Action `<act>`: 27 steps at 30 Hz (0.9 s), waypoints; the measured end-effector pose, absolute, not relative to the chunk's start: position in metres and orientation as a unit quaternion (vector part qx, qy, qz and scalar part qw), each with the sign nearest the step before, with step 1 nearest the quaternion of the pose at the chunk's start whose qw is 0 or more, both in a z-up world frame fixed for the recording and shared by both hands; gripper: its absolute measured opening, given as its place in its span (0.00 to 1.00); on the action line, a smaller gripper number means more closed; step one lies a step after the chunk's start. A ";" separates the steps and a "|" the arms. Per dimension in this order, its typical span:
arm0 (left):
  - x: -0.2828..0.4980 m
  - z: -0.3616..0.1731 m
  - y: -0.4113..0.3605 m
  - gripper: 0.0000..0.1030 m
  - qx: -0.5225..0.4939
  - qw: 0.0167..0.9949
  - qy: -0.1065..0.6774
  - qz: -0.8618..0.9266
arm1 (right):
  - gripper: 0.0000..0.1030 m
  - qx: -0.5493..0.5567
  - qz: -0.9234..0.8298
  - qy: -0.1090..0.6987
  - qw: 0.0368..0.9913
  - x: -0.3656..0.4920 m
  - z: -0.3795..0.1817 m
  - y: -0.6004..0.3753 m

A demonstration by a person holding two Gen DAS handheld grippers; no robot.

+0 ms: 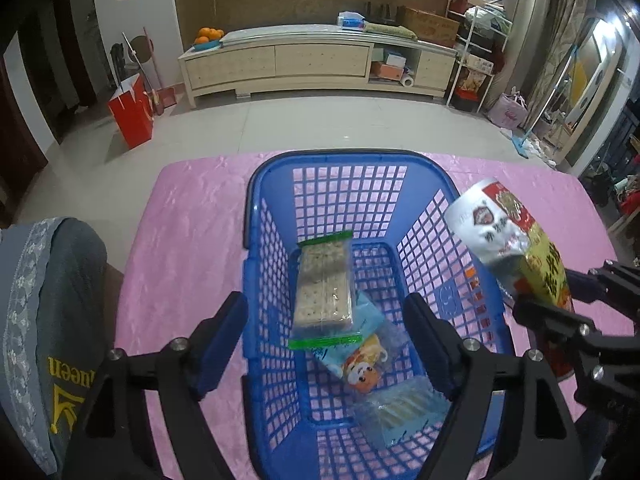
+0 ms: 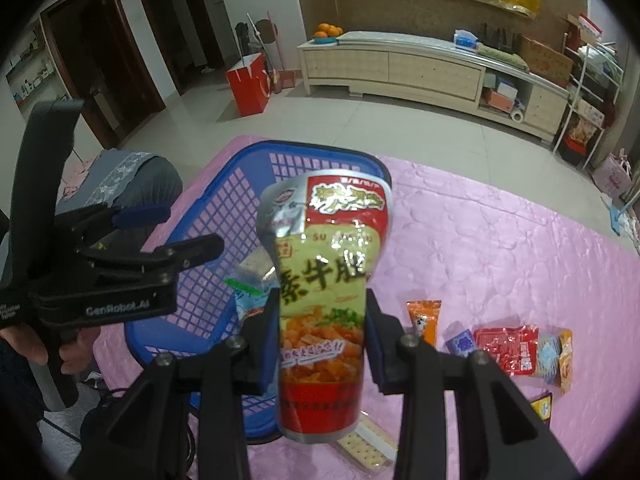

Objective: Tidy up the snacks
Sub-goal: 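Lower the red-and-silver pouch into the basket and open the right tool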

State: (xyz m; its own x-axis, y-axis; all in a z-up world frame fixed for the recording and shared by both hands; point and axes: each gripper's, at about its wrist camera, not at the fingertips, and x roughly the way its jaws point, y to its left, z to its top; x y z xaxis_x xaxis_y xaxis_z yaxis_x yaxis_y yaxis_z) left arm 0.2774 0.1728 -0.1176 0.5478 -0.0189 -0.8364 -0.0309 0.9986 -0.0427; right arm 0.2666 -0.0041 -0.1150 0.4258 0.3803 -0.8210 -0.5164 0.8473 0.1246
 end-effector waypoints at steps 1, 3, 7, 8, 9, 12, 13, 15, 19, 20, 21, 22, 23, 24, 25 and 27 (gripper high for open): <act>0.271 -0.115 0.174 0.76 -0.026 0.880 0.474 0.004 | 0.41 -0.072 0.267 0.464 0.841 0.266 -0.114 -0.004; 0.267 -0.112 0.178 0.76 -0.027 0.881 0.473 0.004 | 0.41 -0.073 0.270 0.462 0.842 0.262 -0.110 -0.001; 0.248 -0.103 0.184 0.76 -0.030 0.884 0.467 0.009 | 0.41 -0.079 0.276 0.454 0.844 0.253 -0.101 0.008; 0.244 -0.101 0.186 0.76 -0.033 0.885 0.465 0.010 | 0.41 -0.081 0.278 0.452 0.844 0.251 -0.100 0.011; 0.240 -0.099 0.188 0.76 -0.036 0.887 0.461 0.011 | 0.41 -0.082 0.279 0.451 0.844 0.249 -0.098 0.013; 0.224 -0.094 0.192 0.76 -0.035 0.891 0.453 0.013 | 0.41 -0.089 0.283 0.446 0.844 0.242 -0.095 0.022; 0.219 -0.094 0.193 0.76 -0.033 0.891 0.452 0.013 | 0.41 -0.091 0.284 0.445 0.844 0.240 -0.094 0.025; 0.211 -0.092 0.198 0.76 -0.034 0.892 0.451 0.015 | 0.41 -0.095 0.287 0.445 0.843 0.237 -0.094 0.033; 0.199 -0.093 0.214 0.76 -0.049 0.892 0.448 0.020 | 0.41 -0.102 0.296 0.448 0.837 0.232 -0.098 0.048; 0.198 -0.094 0.217 0.76 -0.051 0.892 0.449 0.022 | 0.41 -0.105 0.298 0.450 0.835 0.231 -0.100 0.052; 0.197 -0.095 0.219 0.76 -0.053 0.892 0.449 0.026 | 0.41 -0.107 0.299 0.452 0.834 0.230 -0.102 0.055; 0.197 -0.097 0.222 0.76 -0.055 0.891 0.449 0.029 | 0.41 -0.109 0.300 0.454 0.832 0.230 -0.104 0.058; 0.196 -0.099 0.226 0.76 -0.057 0.891 0.450 0.032 | 0.41 -0.111 0.301 0.457 0.829 0.231 -0.107 0.062; 0.196 -0.100 0.228 0.76 -0.060 0.890 0.451 0.033 | 0.41 -0.113 0.302 0.460 0.827 0.231 -0.110 0.064; 0.195 -0.103 0.233 0.76 -0.063 0.889 0.451 0.035 | 0.41 -0.116 0.302 0.465 0.824 0.232 -0.114 0.067; 0.194 -0.106 0.236 0.76 -0.068 0.888 0.452 0.038 | 0.41 -0.120 0.300 0.471 0.821 0.234 -0.119 0.071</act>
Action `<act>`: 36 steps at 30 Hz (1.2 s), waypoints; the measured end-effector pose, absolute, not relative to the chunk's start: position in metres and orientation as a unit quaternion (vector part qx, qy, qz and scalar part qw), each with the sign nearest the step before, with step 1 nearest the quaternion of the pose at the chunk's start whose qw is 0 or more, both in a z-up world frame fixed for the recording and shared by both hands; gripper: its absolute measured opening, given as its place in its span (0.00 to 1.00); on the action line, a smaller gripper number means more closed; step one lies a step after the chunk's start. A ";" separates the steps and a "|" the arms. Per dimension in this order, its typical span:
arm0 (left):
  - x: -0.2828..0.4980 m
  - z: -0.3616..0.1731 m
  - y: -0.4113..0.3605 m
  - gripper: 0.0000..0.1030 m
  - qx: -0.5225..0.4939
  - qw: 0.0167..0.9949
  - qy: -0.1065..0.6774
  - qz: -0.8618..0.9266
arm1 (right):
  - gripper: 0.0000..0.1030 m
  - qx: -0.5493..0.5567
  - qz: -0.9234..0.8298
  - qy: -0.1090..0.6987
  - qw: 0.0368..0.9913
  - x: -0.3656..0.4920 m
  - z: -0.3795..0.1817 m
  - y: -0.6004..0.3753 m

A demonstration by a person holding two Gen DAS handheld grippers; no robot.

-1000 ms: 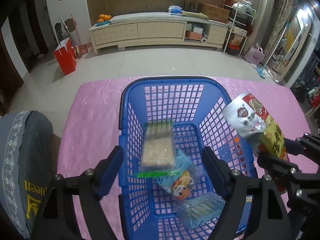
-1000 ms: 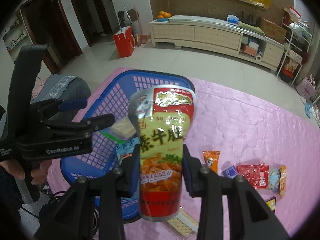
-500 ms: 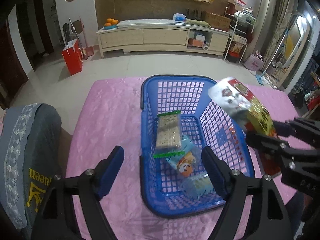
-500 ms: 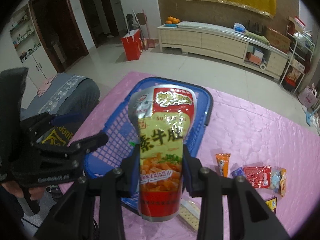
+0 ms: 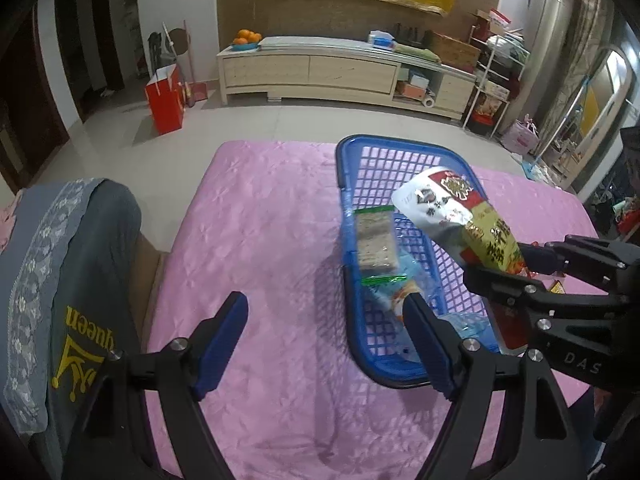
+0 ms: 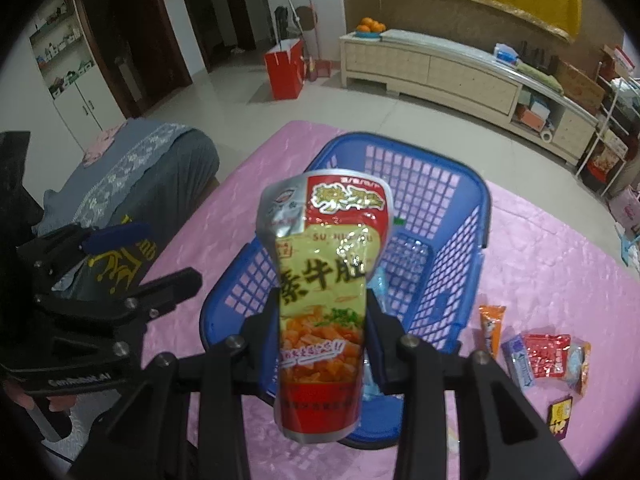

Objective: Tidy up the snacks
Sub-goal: 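Lower the red-and-silver pouch into the basket and open the right tool, then grasp the white cracker pack with the left tool while the right tool grasps the purple chip bag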

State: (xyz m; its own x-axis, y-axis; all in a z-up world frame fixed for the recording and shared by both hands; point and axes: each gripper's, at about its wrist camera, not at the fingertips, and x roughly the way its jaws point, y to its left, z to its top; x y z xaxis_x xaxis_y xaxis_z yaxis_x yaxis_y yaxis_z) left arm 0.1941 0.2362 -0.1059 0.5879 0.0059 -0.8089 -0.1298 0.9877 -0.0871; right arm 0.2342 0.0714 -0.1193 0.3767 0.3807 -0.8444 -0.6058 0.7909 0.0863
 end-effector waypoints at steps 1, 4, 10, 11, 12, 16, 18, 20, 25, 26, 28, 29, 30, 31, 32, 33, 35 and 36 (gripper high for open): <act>0.194 -0.108 0.240 0.76 -0.072 0.888 0.453 0.040 | 0.41 -0.122 0.298 0.473 0.820 0.236 -0.122 0.073; 0.192 -0.112 0.246 0.76 -0.076 0.886 0.455 0.044 | 0.41 -0.126 0.293 0.478 0.818 0.238 -0.127 0.077; 0.192 -0.116 0.251 0.76 -0.079 0.882 0.461 0.045 | 0.54 -0.137 0.281 0.481 0.819 0.241 -0.135 0.084; 0.190 -0.115 0.249 0.76 -0.077 0.883 0.461 0.046 | 0.64 -0.142 0.277 0.477 0.822 0.239 -0.135 0.084; 0.189 -0.114 0.248 0.76 -0.077 0.884 0.460 0.045 | 0.67 -0.146 0.272 0.471 0.826 0.238 -0.135 0.084; 0.184 -0.111 0.247 0.76 -0.082 0.885 0.457 0.041 | 0.82 -0.155 0.273 0.476 0.821 0.233 -0.136 0.084; 0.181 -0.108 0.244 0.76 -0.082 0.885 0.456 0.040 | 0.82 -0.157 0.271 0.476 0.822 0.230 -0.132 0.081; 0.177 -0.105 0.241 0.76 -0.080 0.887 0.454 0.037 | 0.82 -0.149 0.269 0.473 0.825 0.225 -0.123 0.074; 0.162 -0.086 0.221 0.76 -0.067 0.894 0.442 0.029 | 0.82 -0.139 0.263 0.459 0.837 0.210 -0.098 0.055; 0.159 -0.083 0.218 0.76 -0.065 0.895 0.440 0.028 | 0.82 -0.136 0.262 0.455 0.840 0.205 -0.092 0.049; 0.153 -0.072 0.205 0.76 -0.055 0.900 0.433 0.023 | 0.82 -0.130 0.260 0.449 0.845 0.198 -0.082 0.038; 0.151 -0.068 0.200 0.76 -0.052 0.901 0.430 0.020 | 0.82 -0.126 0.258 0.446 0.848 0.193 -0.077 0.030; 0.148 -0.064 0.194 0.76 -0.047 0.903 0.427 0.017 | 0.82 -0.125 0.254 0.443 0.851 0.189 -0.072 0.022; 0.146 -0.061 0.188 0.76 -0.045 0.904 0.425 0.014 | 0.82 -0.124 0.249 0.441 0.853 0.185 -0.068 0.015; 0.144 -0.057 0.181 0.76 -0.042 0.905 0.424 0.008 | 0.82 -0.123 0.245 0.439 0.856 0.182 -0.065 0.010; 0.143 -0.054 0.173 0.78 -0.038 0.906 0.422 0.004 | 0.82 -0.121 0.242 0.437 0.858 0.180 -0.061 0.003; 0.139 -0.050 0.159 0.81 -0.029 0.909 0.416 0.001 | 0.82 -0.116 0.234 0.432 0.863 0.173 -0.055 -0.015; 0.137 -0.049 0.150 0.81 -0.023 0.910 0.415 -0.003 | 0.82 -0.114 0.228 0.430 0.866 0.170 -0.053 -0.024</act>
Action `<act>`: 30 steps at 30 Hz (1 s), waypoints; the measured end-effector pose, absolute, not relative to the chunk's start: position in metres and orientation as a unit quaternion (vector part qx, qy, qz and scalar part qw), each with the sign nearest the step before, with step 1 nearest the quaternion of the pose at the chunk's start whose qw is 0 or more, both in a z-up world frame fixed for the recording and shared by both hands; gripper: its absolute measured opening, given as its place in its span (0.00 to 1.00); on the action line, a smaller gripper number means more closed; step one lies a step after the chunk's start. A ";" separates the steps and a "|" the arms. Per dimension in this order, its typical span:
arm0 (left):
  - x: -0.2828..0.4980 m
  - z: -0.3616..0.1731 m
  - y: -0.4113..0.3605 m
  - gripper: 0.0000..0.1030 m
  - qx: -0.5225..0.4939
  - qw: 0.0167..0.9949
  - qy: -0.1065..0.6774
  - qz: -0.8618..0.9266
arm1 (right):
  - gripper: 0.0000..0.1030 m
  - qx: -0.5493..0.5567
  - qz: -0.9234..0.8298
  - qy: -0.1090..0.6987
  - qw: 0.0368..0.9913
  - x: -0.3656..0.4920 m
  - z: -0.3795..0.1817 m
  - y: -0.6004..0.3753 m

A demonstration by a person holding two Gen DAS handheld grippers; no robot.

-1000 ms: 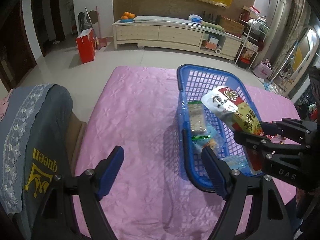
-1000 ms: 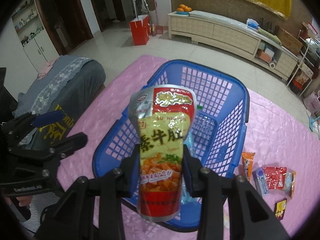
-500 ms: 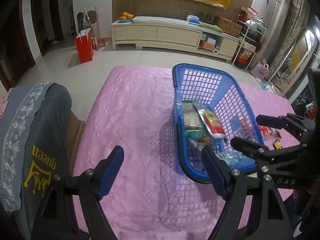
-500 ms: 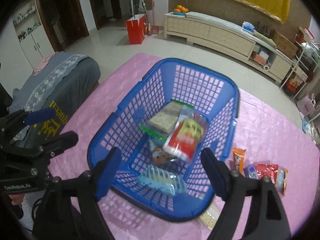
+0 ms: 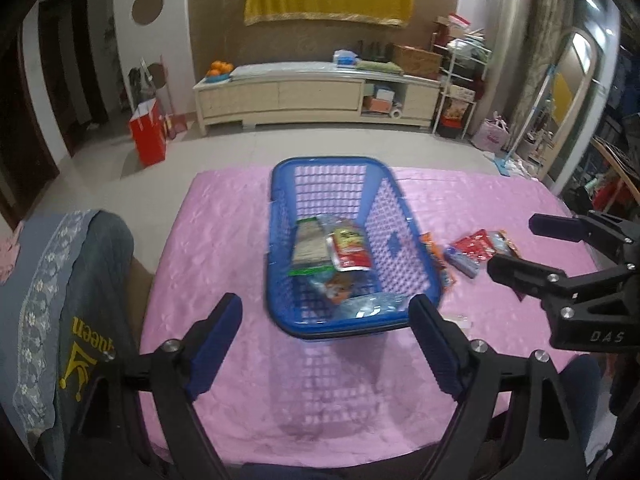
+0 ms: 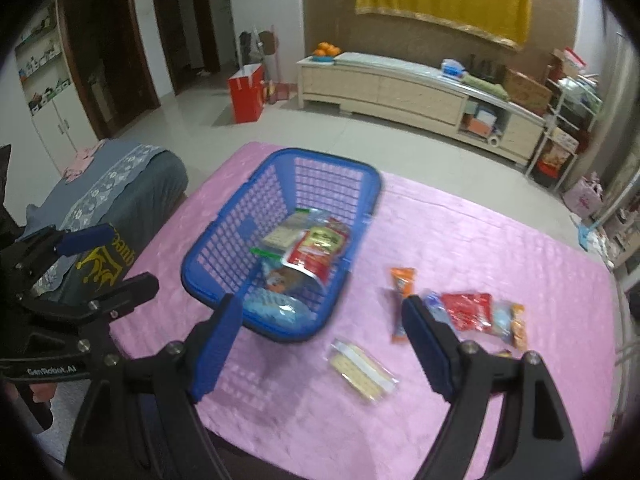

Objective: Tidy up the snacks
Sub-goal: 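Grasp the white cracker pack with the left tool while the right tool grasps the purple chip bag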

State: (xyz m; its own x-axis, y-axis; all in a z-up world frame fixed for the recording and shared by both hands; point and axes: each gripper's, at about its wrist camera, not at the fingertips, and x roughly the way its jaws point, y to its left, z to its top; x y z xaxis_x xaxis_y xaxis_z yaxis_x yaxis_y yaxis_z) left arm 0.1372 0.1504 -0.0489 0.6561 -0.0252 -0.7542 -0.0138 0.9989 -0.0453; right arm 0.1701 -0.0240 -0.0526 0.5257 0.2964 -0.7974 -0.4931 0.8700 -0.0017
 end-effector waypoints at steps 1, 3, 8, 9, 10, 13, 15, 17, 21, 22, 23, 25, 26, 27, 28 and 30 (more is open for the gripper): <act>0.137 -0.048 0.141 0.81 -0.020 0.909 0.415 -0.009 | 0.82 -0.112 0.224 0.429 0.868 0.169 -0.051 -0.031; 0.138 -0.048 0.125 0.81 -0.014 0.909 0.417 -0.019 | 0.82 -0.107 0.212 0.427 0.873 0.165 -0.048 -0.049; 0.140 -0.054 0.083 0.82 -0.002 0.905 0.423 -0.039 | 0.82 -0.095 0.185 0.428 0.879 0.159 -0.047 -0.091; 0.141 -0.055 0.076 0.82 -0.002 0.904 0.426 -0.041 | 0.82 -0.093 0.180 0.429 0.880 0.158 -0.047 -0.100; 0.143 -0.058 0.067 0.82 -0.001 0.902 0.429 -0.045 | 0.82 -0.091 0.176 0.430 0.881 0.158 -0.048 -0.107; 0.148 -0.062 0.049 0.82 -0.002 0.899 0.435 -0.053 | 0.82 -0.075 0.166 0.429 0.885 0.156 -0.052 -0.132; 0.151 -0.066 0.038 0.82 -0.004 0.896 0.440 -0.056 | 0.82 -0.068 0.159 0.432 0.885 0.156 -0.057 -0.147; 0.154 -0.072 0.027 0.82 -0.007 0.894 0.445 -0.057 | 0.82 -0.066 0.154 0.439 0.883 0.158 -0.063 -0.160; 0.157 -0.086 0.006 0.82 -0.011 0.885 0.462 -0.048 | 0.82 -0.060 0.146 0.448 0.880 0.162 -0.076 -0.185; 0.158 -0.092 0.000 0.82 -0.012 0.883 0.468 -0.044 | 0.82 -0.059 0.144 0.450 0.879 0.164 -0.079 -0.190; 0.159 -0.097 -0.003 0.82 -0.017 0.881 0.470 -0.043 | 0.82 -0.058 0.143 0.453 0.878 0.166 -0.082 -0.195; 0.162 -0.107 -0.009 0.82 -0.031 0.876 0.480 -0.037 | 0.82 -0.057 0.143 0.458 0.875 0.170 -0.091 -0.204; 0.163 -0.111 -0.010 0.82 -0.039 0.874 0.482 -0.034 | 0.82 -0.058 0.142 0.460 0.875 0.170 -0.094 -0.209; 0.165 -0.115 -0.011 0.82 -0.049 0.874 0.483 -0.029 | 0.82 -0.060 0.143 0.461 0.874 0.172 -0.098 -0.213; 0.167 -0.120 -0.011 0.82 -0.061 0.872 0.485 -0.023 | 0.82 -0.061 0.143 0.461 0.874 0.173 -0.101 -0.216; 0.171 -0.130 -0.013 0.82 -0.083 0.867 0.492 -0.007 | 0.82 -0.059 0.141 0.457 0.876 0.175 -0.109 -0.223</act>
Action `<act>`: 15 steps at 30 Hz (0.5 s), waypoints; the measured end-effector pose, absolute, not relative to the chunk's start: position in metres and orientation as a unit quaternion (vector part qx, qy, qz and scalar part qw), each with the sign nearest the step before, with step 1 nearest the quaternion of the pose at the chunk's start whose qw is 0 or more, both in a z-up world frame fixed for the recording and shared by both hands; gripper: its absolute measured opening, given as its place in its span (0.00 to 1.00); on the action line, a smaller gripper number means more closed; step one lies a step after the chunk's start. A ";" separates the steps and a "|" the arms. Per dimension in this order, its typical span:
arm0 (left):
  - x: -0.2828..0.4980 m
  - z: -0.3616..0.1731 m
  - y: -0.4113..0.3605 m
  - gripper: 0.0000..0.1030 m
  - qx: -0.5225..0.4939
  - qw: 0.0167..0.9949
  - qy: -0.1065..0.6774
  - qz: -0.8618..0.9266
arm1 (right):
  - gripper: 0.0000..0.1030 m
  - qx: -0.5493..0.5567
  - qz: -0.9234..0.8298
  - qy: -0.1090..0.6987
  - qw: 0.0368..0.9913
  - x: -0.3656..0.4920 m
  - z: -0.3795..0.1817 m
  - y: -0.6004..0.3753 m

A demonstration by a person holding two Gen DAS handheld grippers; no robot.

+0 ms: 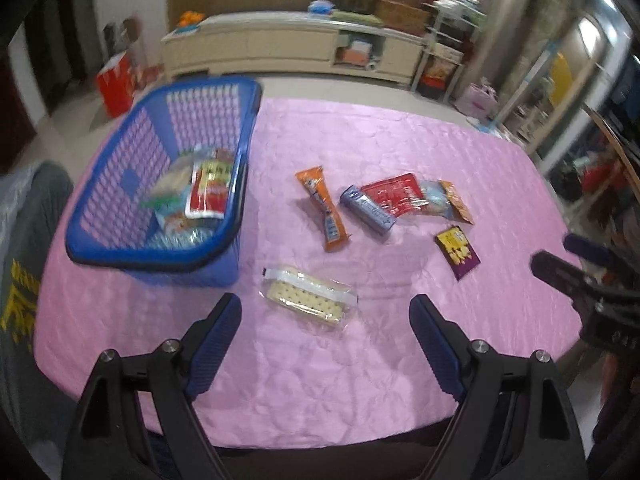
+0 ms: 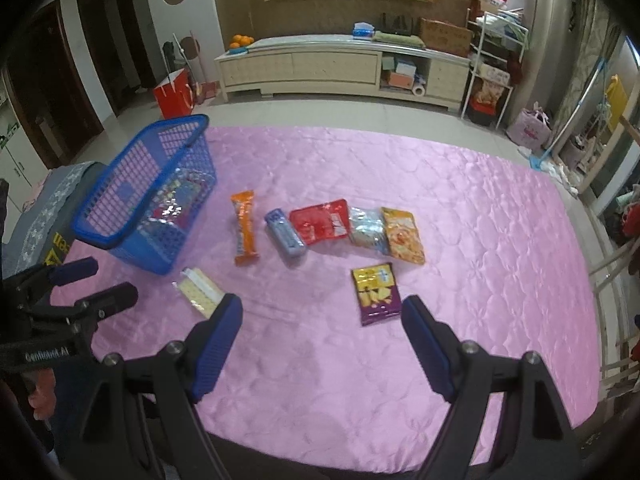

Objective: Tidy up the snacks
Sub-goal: 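Grasp the white cracker pack with the left tool while the right tool grasps the purple chip bag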

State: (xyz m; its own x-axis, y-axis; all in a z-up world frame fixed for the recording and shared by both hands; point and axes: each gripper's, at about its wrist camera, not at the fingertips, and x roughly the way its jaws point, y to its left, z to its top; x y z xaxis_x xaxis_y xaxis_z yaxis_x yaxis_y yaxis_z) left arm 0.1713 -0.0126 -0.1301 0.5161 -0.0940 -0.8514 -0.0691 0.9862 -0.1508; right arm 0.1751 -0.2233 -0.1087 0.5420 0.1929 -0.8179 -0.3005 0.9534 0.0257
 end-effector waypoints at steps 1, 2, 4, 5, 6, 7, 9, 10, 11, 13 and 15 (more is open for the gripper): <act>0.174 -0.137 -0.012 0.82 -0.093 0.864 0.494 0.004 | 0.82 -0.056 0.141 0.453 0.878 0.176 -0.111 -0.227; 0.175 -0.141 -0.012 0.82 -0.100 0.862 0.496 0.012 | 0.82 -0.056 0.141 0.453 0.878 0.178 -0.116 -0.231; 0.180 -0.152 -0.013 0.82 -0.113 0.857 0.503 0.026 | 0.82 -0.060 0.141 0.459 0.875 0.184 -0.125 -0.236; 0.180 -0.157 -0.014 0.82 -0.115 0.854 0.506 0.030 | 0.82 -0.064 0.140 0.463 0.873 0.187 -0.132 -0.238; 0.182 -0.164 -0.016 0.82 -0.117 0.850 0.513 0.034 | 0.82 -0.066 0.140 0.466 0.871 0.190 -0.137 -0.239; 0.184 -0.170 -0.018 0.82 -0.116 0.846 0.519 0.038 | 0.82 -0.068 0.141 0.469 0.869 0.192 -0.143 -0.242; 0.188 -0.184 -0.022 0.82 -0.115 0.840 0.527 0.052 | 0.82 -0.069 0.143 0.476 0.865 0.199 -0.158 -0.246; 0.191 -0.189 -0.022 0.82 -0.117 0.838 0.530 0.058 | 0.82 -0.070 0.143 0.481 0.862 0.202 -0.164 -0.248; 0.194 -0.195 -0.022 0.82 -0.123 0.835 0.533 0.065 | 0.82 -0.071 0.144 0.487 0.858 0.206 -0.172 -0.250; 0.198 -0.209 -0.020 0.82 -0.137 0.827 0.541 0.077 | 0.82 -0.074 0.143 0.494 0.855 0.212 -0.184 -0.253; 0.201 -0.219 -0.020 0.82 -0.141 0.819 0.549 0.090 | 0.82 -0.077 0.142 0.501 0.850 0.219 -0.195 -0.257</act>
State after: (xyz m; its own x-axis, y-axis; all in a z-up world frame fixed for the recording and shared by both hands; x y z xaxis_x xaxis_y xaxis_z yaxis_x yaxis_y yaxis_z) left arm 0.2013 -0.0197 -0.2186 0.3816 -0.0076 -0.9243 -0.3009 0.9445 -0.1319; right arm 0.2195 -0.2571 -0.1950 0.4581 0.1644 -0.8736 -0.3181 0.9480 0.0116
